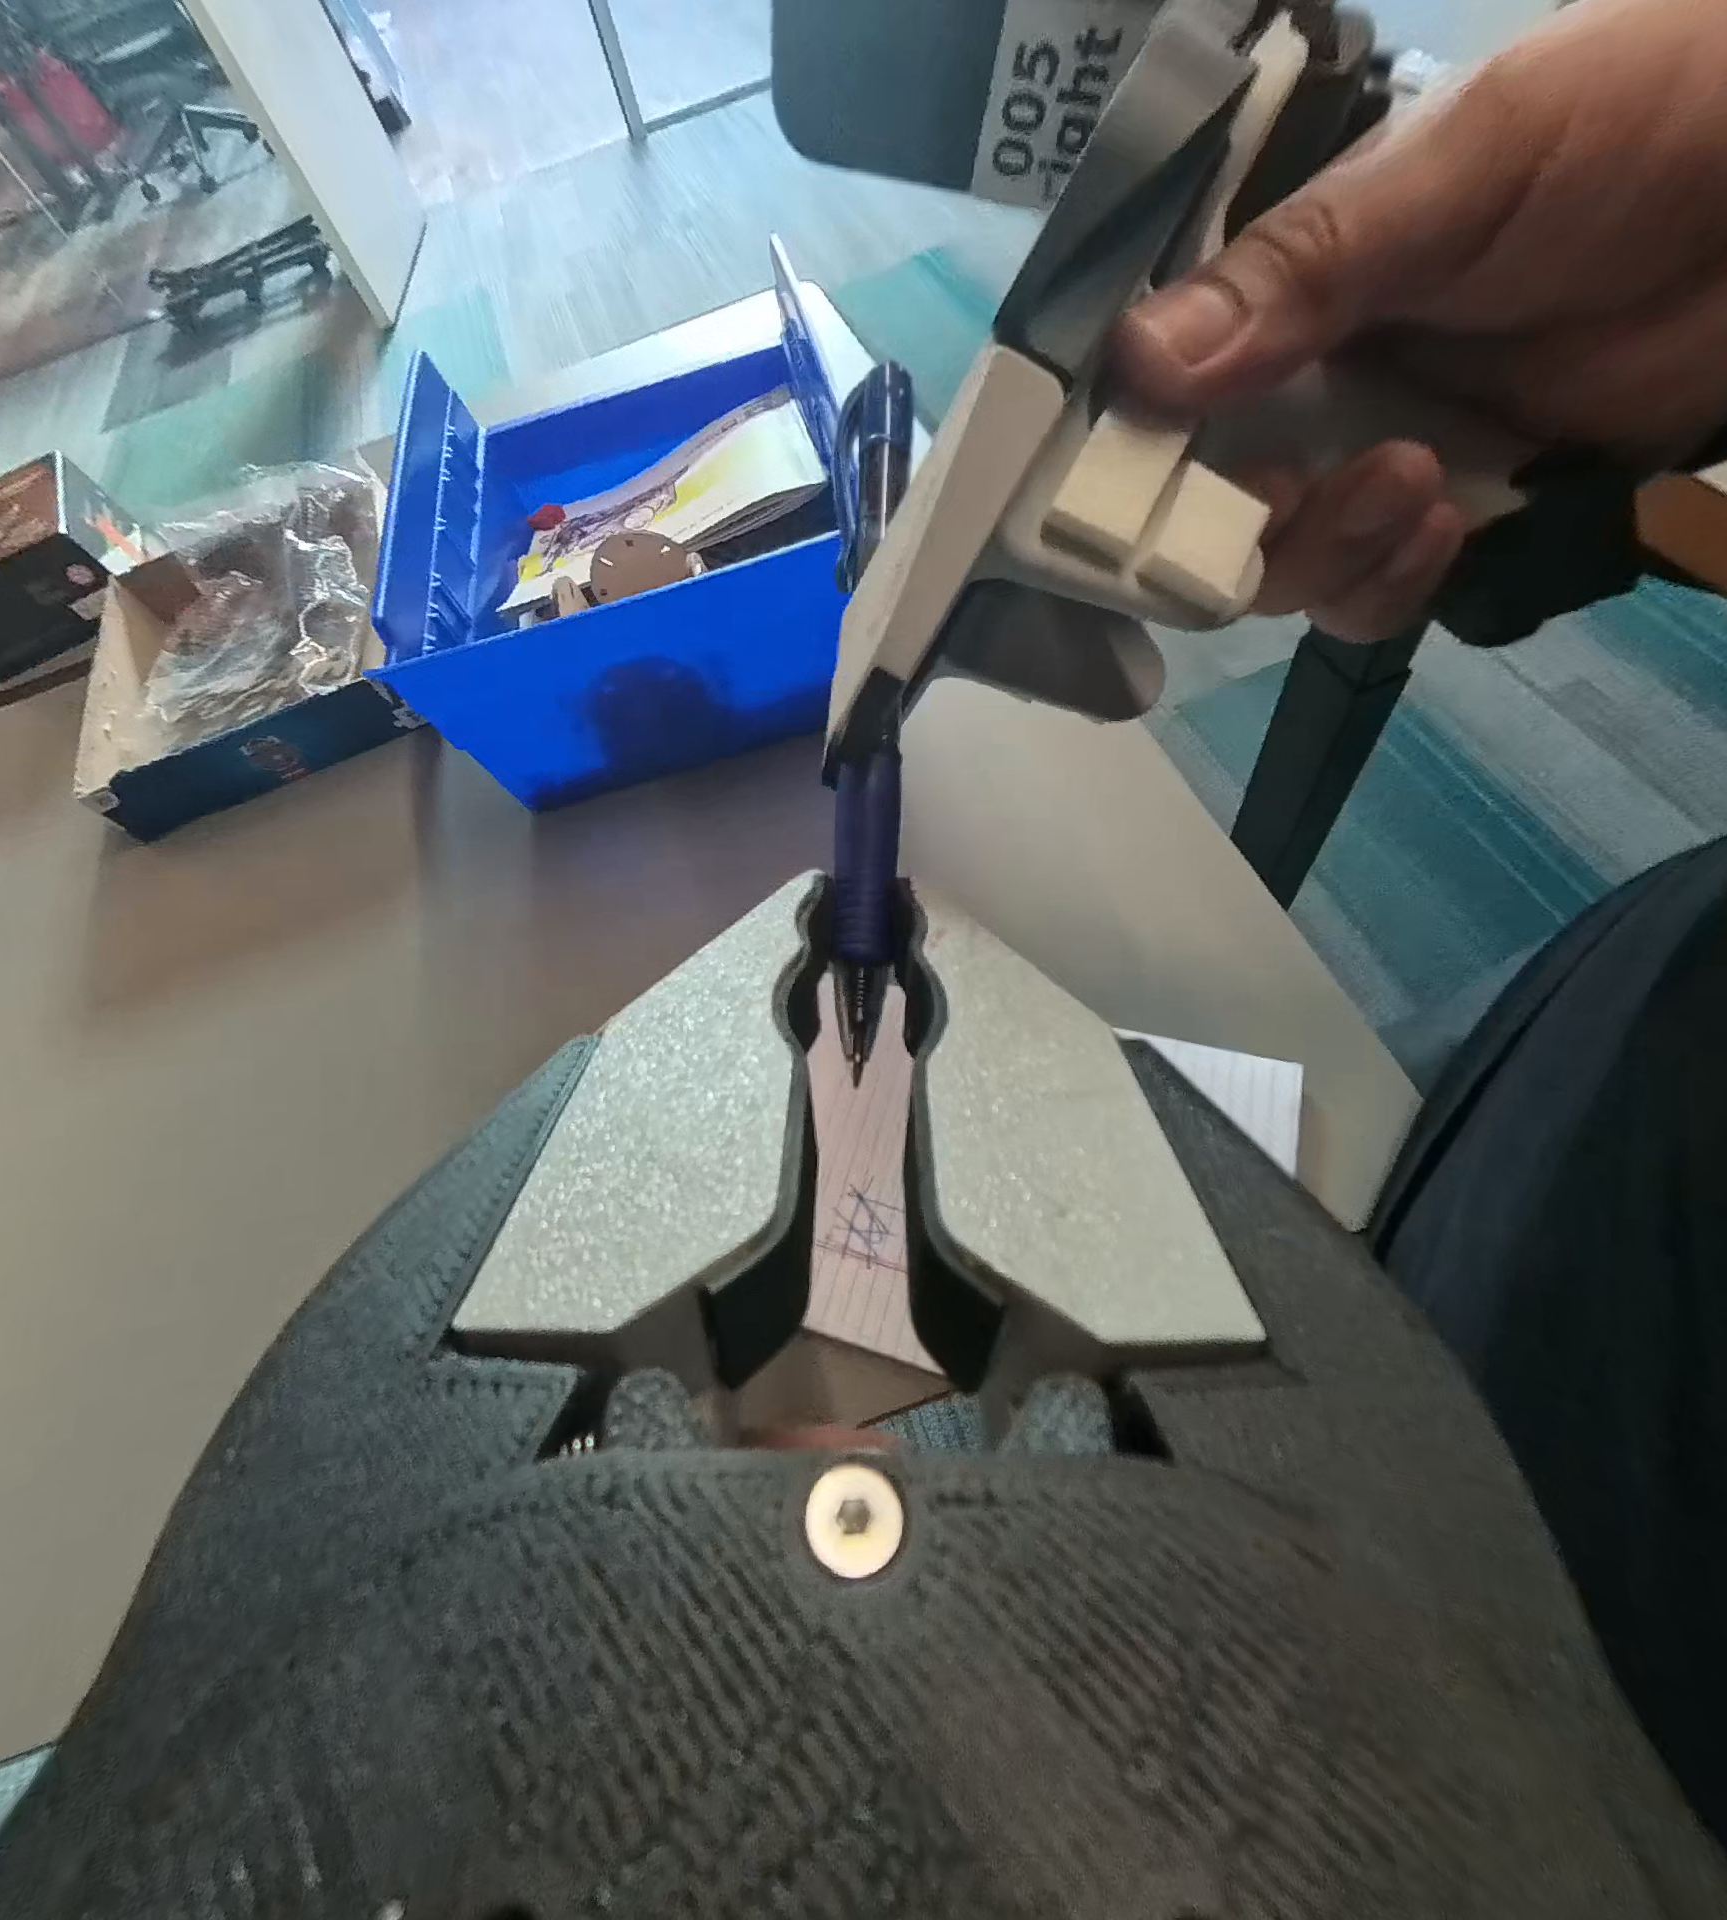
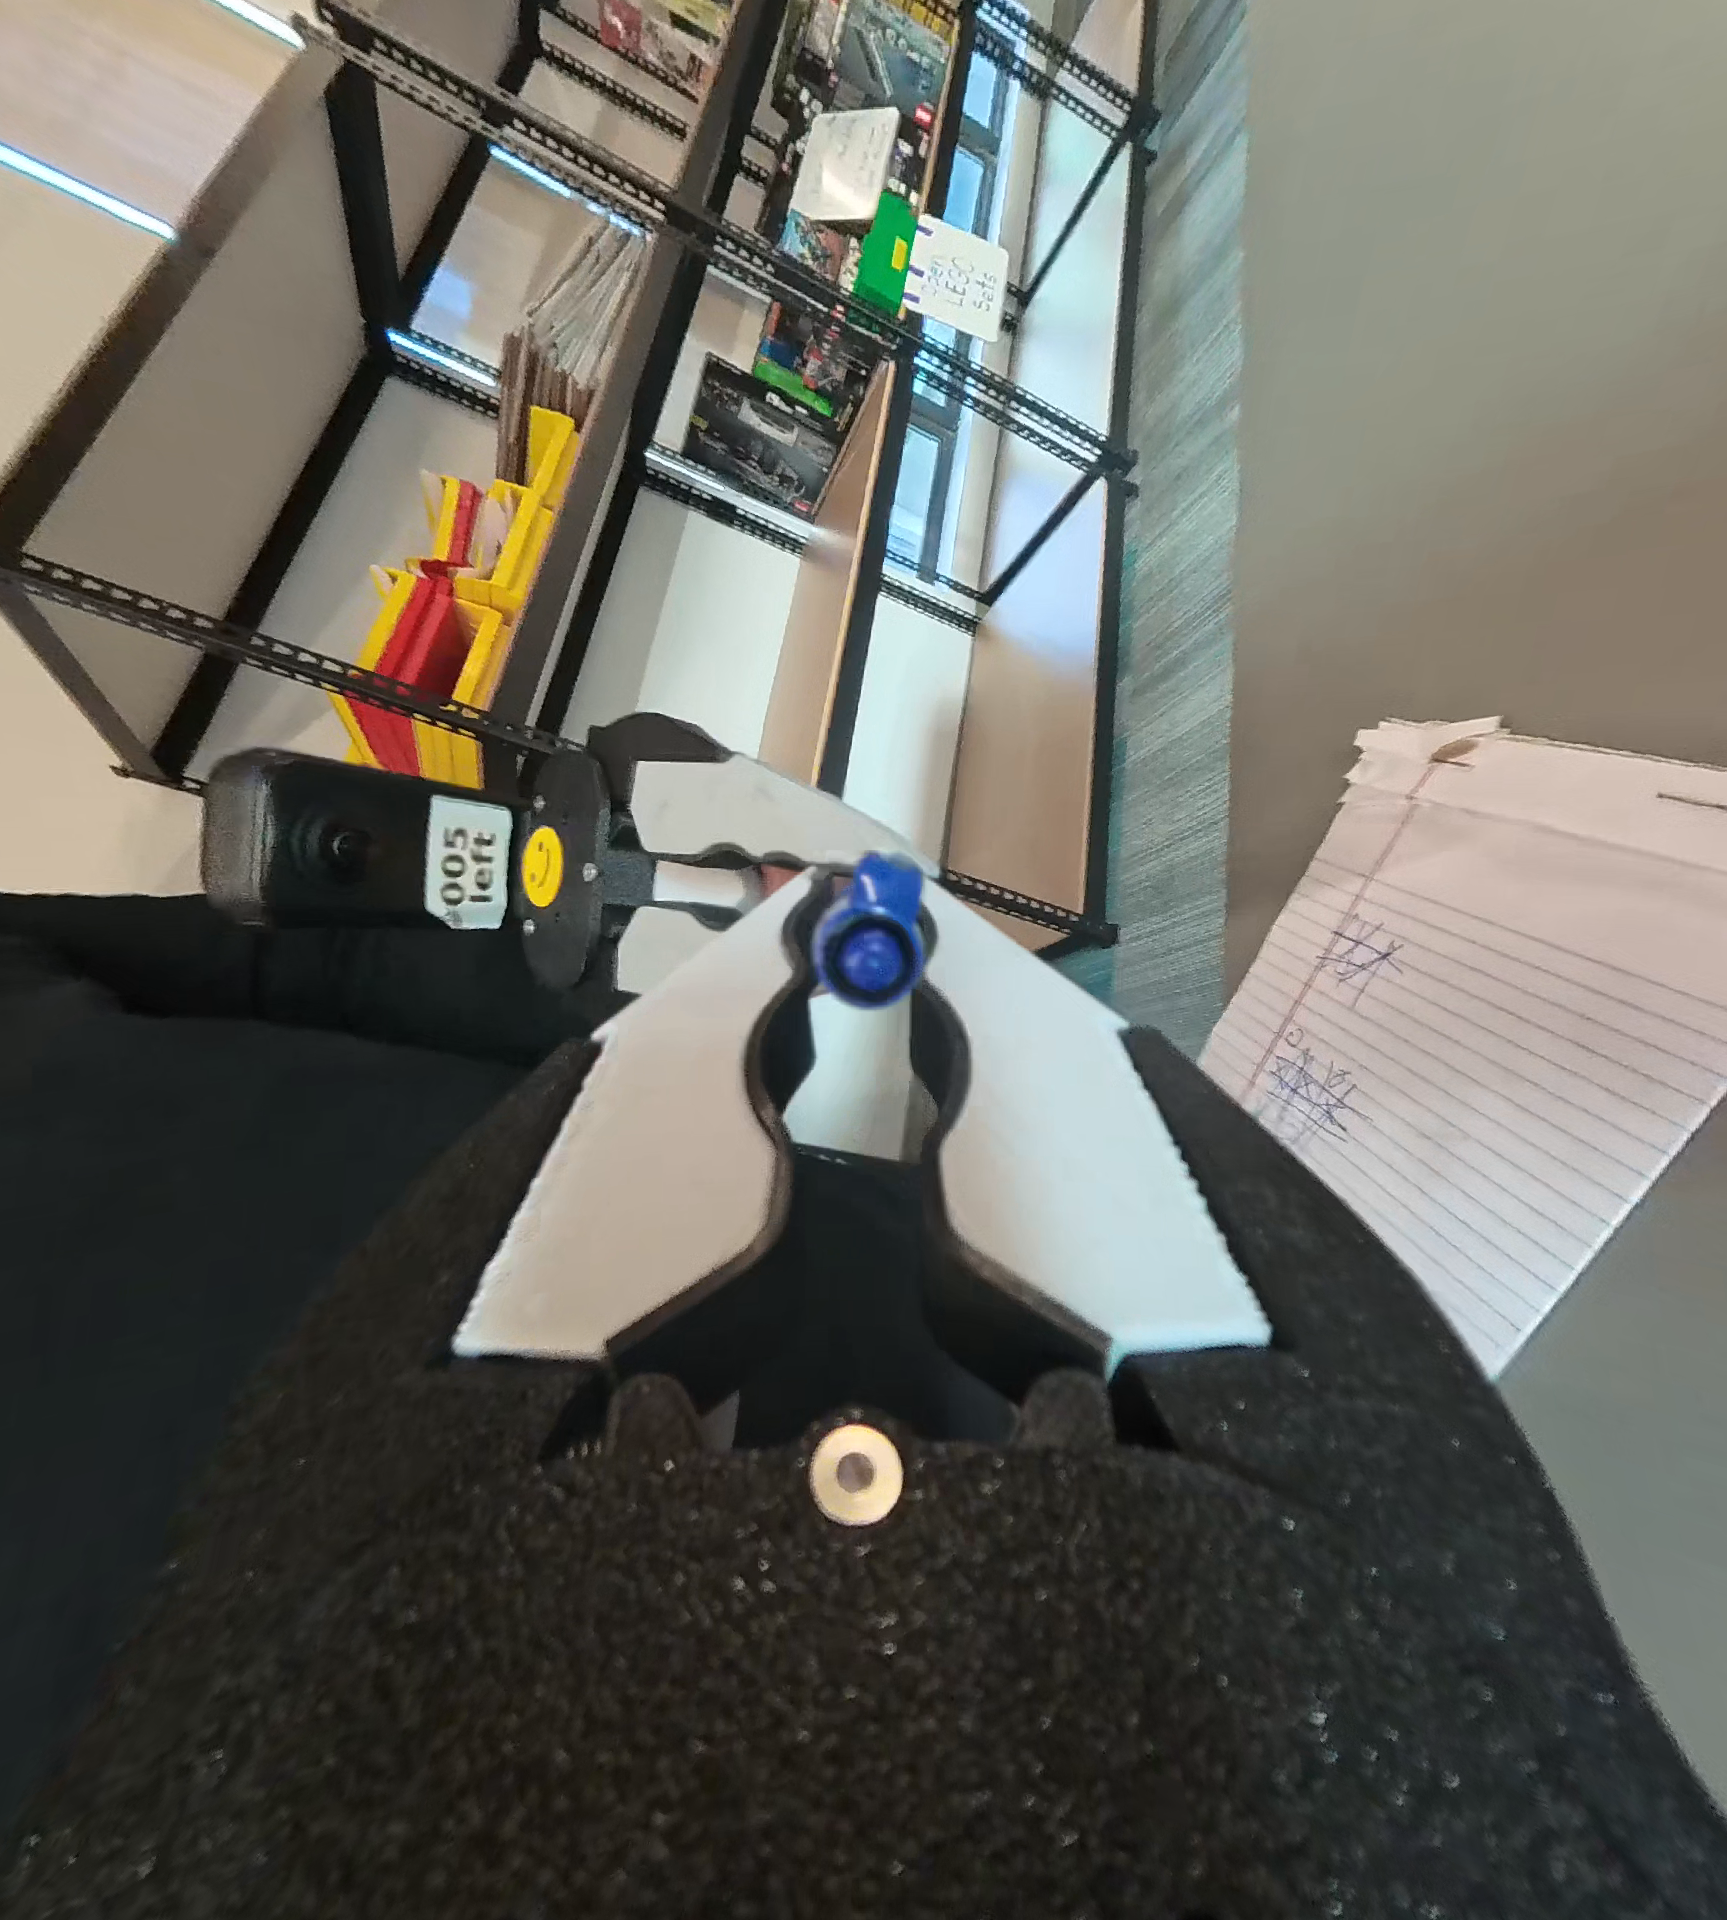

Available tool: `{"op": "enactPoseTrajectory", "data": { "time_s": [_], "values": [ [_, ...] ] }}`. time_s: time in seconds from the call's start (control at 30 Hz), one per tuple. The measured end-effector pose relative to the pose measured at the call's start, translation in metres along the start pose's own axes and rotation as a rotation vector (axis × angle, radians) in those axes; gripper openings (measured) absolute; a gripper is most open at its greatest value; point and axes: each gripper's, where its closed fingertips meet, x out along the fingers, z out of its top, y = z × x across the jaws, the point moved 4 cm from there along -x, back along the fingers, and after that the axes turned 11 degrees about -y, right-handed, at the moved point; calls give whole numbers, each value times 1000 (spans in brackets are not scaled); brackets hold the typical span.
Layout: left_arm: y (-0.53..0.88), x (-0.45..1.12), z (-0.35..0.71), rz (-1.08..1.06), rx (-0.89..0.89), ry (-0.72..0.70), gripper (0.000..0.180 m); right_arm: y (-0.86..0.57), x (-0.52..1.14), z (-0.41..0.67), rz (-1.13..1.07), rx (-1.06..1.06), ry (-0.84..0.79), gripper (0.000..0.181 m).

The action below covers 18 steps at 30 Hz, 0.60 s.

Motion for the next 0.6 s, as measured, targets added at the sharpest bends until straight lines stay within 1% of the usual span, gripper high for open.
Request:
{"op": "enactPoseTrajectory", "data": {
  "time_s": [0.1, 0.17, 0.23, 0.3, 0.4, 0.47, 0.5, 0.53, 0.57, 0.6],
  "values": [
    [5, -3, 11, 25, -9, -29, 9, 5, -10, 12, -69, -113, -26, 15],
    [13, -6, 16, 38, -29, -39, 9, 13, -27, 30, -110, -199, -77, 14],
    [19, -10, 22, 46, -36, -52, 9, 21, -49, 50, -153, -304, -138, 1],
    [23, -13, 29, 45, -33, -73, 8, 28, -65, 66, -193, -388, -155, 0],
    [24, -14, 38, 32, -22, -92, 8, 42, -70, 80, -180, -444, -168, 13],
    [23, -14, 43, 30, -12, -105, 9, 53, -69, 88, -153, -461, -225, 21],
    [23, -13, 46, 30, -9, -112, 8, 58, -68, 93, -138, -464, -269, 21],
    [22, -13, 49, 30, -6, -120, 8, 63, -68, 97, -122, -459, -317, 17],
    [21, -13, 51, 30, -3, -129, 9, 67, -69, 101, -112, -459, -370, 2],
    [21, -14, 54, 31, -2, -138, 9, 69, -71, 106, -115, -455, -432, 0]
  ]
}}
